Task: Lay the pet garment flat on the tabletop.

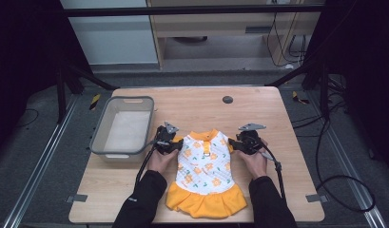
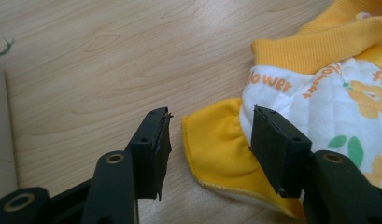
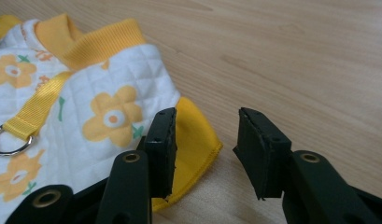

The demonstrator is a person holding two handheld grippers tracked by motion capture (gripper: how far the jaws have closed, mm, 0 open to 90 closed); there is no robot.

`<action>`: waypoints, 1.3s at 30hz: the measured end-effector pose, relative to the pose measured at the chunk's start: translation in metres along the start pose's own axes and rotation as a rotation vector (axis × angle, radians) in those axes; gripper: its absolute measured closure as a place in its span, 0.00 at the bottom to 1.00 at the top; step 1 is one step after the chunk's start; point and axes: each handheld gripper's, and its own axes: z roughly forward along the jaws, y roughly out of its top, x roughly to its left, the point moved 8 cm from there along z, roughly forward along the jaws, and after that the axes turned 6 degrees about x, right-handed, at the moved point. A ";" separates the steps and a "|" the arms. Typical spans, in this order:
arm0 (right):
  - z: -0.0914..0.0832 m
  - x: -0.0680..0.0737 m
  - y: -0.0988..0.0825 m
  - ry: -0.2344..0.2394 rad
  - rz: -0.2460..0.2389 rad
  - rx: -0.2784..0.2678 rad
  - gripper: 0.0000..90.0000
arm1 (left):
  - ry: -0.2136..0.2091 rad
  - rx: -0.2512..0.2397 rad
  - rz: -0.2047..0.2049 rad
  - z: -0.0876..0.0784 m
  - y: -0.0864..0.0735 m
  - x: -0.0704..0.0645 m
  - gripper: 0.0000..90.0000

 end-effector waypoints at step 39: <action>-0.028 0.001 0.047 -0.081 -0.055 -0.138 0.85 | -0.003 -0.138 -0.051 -0.042 0.047 -0.003 0.69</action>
